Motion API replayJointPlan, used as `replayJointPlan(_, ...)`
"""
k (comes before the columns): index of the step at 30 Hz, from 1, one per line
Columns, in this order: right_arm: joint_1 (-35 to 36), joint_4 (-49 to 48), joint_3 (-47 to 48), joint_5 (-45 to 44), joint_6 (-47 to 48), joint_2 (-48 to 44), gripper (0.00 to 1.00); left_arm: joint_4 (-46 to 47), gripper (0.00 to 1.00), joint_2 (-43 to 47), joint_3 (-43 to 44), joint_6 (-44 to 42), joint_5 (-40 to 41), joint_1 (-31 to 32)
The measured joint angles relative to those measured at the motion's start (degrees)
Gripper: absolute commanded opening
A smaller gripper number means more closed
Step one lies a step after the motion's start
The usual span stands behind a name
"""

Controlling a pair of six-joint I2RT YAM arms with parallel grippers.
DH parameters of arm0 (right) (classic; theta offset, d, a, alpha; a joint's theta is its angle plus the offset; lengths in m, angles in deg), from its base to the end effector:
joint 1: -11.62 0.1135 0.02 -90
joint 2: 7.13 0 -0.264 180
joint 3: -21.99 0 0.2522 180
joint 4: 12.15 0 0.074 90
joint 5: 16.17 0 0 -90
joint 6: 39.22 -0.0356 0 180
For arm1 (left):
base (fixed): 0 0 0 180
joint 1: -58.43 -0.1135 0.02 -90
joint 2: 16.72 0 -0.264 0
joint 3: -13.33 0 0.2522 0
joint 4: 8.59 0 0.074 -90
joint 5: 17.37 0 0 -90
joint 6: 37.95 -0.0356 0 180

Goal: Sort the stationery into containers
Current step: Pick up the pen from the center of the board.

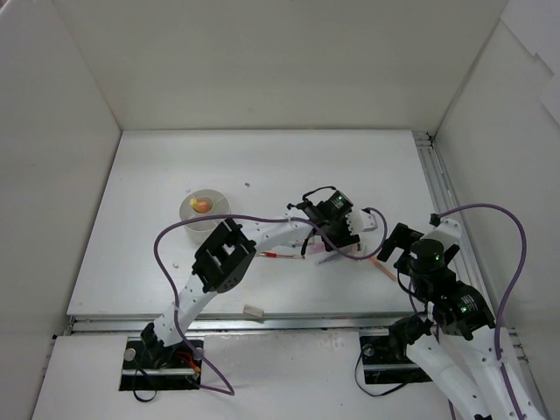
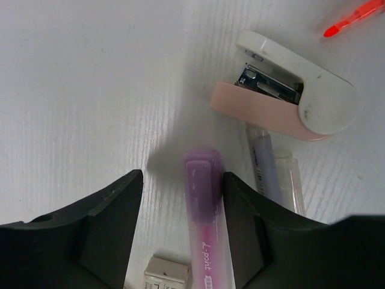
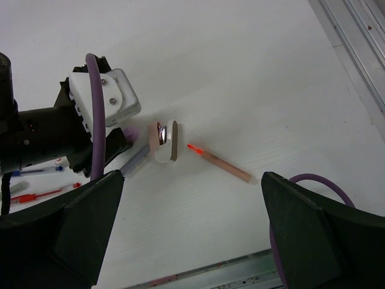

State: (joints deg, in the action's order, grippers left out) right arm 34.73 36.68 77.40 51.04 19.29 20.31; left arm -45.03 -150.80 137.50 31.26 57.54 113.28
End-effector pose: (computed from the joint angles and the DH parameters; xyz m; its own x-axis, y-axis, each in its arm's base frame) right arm 0.1050 0.0298 0.3154 -0.2944 0.3980 -0.8689 0.1464 0.9172 0.3705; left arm 0.2958 -0.4362 0.1813 -0.0725 0.6983 -0.7122 0.9826 0.1723 0.0689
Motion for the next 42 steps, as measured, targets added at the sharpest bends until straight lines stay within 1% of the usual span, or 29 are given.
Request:
replayJointPlan(4, -0.24, 0.09, 0.0, 0.02, 0.0, -0.09, 0.98, -2.6, 0.47, -0.24, 1.22, -1.27, 1.01, 0.0)
replayJointPlan(8, -0.24, 0.2, 0.0, 0.02, 0.0, -0.09, 0.98, -7.69, 0.47, -0.59, 3.15, -2.75, 1.66, 0.0)
replayJointPlan(10, -0.24, 0.35, 0.0, 0.02, 0.0, -0.09, 0.98, -9.66, 0.44, -1.03, 4.28, -3.1, 1.62, 0.0)
replayJointPlan(13, -0.24, 0.37, 0.0, 0.02, -0.02, -0.09, 0.98, -11.47, 0.32, -1.29, 4.98, -3.23, 1.51, 0.0)
replayJointPlan(14, -0.24, 0.37, 0.0, 0.0, 0.0, -0.09, 0.98, -11.8, 0.23, -1.29, 4.98, -3.3, 1.46, 0.0)
replayJointPlan(15, -0.24, 0.37, 0.0, 0.0, -0.02, -0.09, 0.98, -11.93, 0.19, -1.31, 4.98, -3.28, 1.46, 0.0)
replayJointPlan(16, -0.24, 0.39, 0.0, 0.02, -0.02, -0.09, 0.98, -11.93, 0.13, -1.33, 5.01, -3.28, 1.49, 0.0)
replayJointPlan(17, -0.24, 0.37, 0.0, 0.02, -0.02, -0.09, 0.98, -11.89, 0.1, -1.33, 5.01, -3.3, 1.46, 0.0)
replayJointPlan(18, -0.26, 0.37, 0.0, 0.02, -0.02, -0.09, 0.98, -11.89, 0.09, -1.33, 5.01, -3.23, 1.44, 0.0)
replayJointPlan(20, -0.26, 0.39, 0.0, 0.0, -0.04, -0.09, 0.98, -11.8, 0.02, -1.33, 5.05, -3.15, 1.38, 0.0)
replayJointPlan(21, -0.26, 0.37, 0.0, 0.0, -0.04, -0.09, 0.98, -11.74, 0.0, -1.33, 5.05, -3.1, 1.36, 0.0)
replayJointPlan(25, -0.26, 0.37, 0.0, 0.02, -0.07, -0.13, 0.98, -10.36, 0.0, -1.16, 4.55, -2.6, 1.42, 0.0)
replayJointPlan(28, -0.24, 0.31, -0.04, 0.15, -0.22, -0.59, 0.98, -7.67, 0.0, 0.57, 1.46, -1.33, 1.29, -0.37)
replayJointPlan(31, -0.22, 0.17, -0.09, 0.55, -0.39, -1.49, 0.98, -5.05, 0.0, 3.98, -2.38, 1.22, 0.28, -1.36)
replayJointPlan(33, -0.22, -0.2, -0.31, 0.57, -0.46, -2.05, 0.98, -2.34, 0.0, 7.8, -5.86, 3.54, -0.37, -2.75)
replayJointPlan(36, -0.22, -0.22, -0.68, 0.61, -0.46, -2.25, 0.98, 4.96, 0.0, 17.7, -15.13, 7.32, -0.11, -5.84)
replayJointPlan(38, -0.2, -0.17, -0.81, 0.7, -0.46, -2.16, 0.98, 11.19, 0.0, 26.08, -22.38, 9.79, 1.22, -8.37)
replayJointPlan(42, -0.22, -0.24, -0.81, 0.72, -0.42, -1.53, 0.98, 24.09, 0.0, 40.17, -33.59, 14.1, 5.49, -13.07)
